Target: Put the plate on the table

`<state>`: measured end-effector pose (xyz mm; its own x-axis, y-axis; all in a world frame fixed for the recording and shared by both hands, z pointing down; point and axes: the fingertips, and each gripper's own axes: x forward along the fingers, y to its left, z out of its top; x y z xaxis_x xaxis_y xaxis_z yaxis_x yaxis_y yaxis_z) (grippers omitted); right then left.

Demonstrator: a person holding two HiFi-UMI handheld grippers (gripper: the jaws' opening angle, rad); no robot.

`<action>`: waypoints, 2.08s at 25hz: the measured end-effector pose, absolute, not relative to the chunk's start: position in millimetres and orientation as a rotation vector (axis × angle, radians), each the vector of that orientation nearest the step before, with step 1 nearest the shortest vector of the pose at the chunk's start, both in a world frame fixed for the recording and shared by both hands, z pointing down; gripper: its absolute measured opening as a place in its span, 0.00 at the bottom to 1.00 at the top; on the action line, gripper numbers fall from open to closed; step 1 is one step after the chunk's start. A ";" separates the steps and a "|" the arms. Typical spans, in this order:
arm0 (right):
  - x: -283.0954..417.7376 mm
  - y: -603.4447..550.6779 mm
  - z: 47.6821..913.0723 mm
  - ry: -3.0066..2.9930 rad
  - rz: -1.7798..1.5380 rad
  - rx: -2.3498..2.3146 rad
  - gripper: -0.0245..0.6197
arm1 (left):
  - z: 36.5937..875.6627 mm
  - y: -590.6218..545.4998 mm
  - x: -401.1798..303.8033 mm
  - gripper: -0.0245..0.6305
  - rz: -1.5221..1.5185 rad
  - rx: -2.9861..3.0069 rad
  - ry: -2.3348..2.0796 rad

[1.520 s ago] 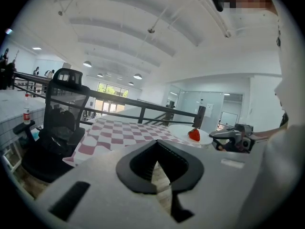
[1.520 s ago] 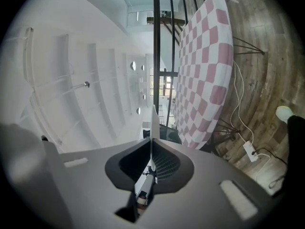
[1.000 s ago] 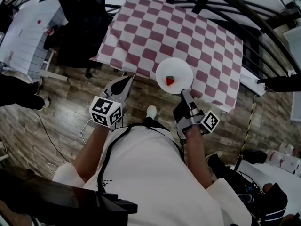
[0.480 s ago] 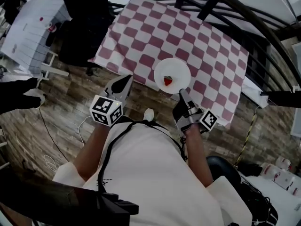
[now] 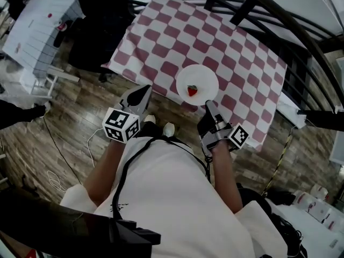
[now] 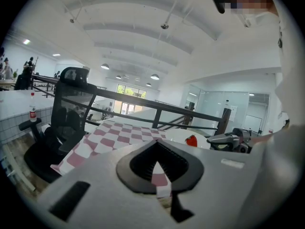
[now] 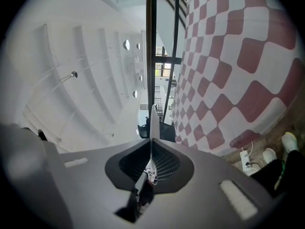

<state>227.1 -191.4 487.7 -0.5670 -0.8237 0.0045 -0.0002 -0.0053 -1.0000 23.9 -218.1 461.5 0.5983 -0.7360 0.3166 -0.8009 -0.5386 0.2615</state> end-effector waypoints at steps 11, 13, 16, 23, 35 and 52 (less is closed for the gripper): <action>203.8 -207.2 508.9 1.626 -1.687 -0.901 0.07 | 482.2 -238.7 2.5 0.05 0.283 2.425 -1.202; 198.5 -210.4 515.2 1.615 -1.696 -0.901 0.07 | 487.7 -244.4 0.4 0.05 0.292 2.417 -1.195; 190.7 -217.4 524.4 1.607 -1.700 -0.893 0.07 | 495.7 -252.3 -1.3 0.04 0.306 2.411 -1.183; 175.5 -232.7 555.6 1.613 -1.712 -0.898 0.07 | 517.4 -263.6 -3.6 0.05 0.340 2.420 -1.139; 156.2 -250.2 618.6 1.642 -1.766 -0.923 0.07 | 553.7 -269.4 -11.9 0.05 0.378 2.386 -1.128; 132.3 -267.6 685.9 1.593 -1.864 -1.040 0.06 | 576.7 -273.6 -31.7 0.05 0.389 2.360 -1.121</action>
<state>132.3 -267.6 685.9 -0.6000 -0.7628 0.2410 -0.1192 -0.2127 -0.9698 -31.7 -273.6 576.7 0.6211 -0.6413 0.4506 -0.7825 -0.5395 0.3109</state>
